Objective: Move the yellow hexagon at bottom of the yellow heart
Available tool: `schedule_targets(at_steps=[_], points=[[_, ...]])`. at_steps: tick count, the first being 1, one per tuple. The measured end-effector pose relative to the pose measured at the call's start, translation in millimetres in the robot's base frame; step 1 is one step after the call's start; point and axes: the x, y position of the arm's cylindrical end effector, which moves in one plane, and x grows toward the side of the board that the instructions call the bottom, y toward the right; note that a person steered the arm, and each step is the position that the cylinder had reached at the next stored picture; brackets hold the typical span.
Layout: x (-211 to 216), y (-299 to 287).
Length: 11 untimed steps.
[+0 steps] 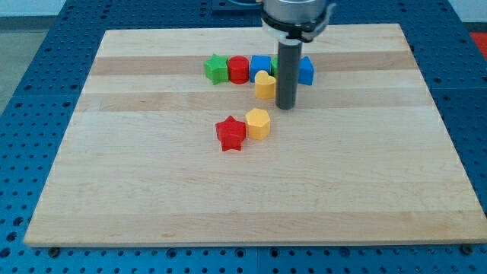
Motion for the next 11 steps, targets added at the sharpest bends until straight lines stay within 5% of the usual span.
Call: schedule_targets(at_steps=[3,11], points=[[87,-20],[53,-79]])
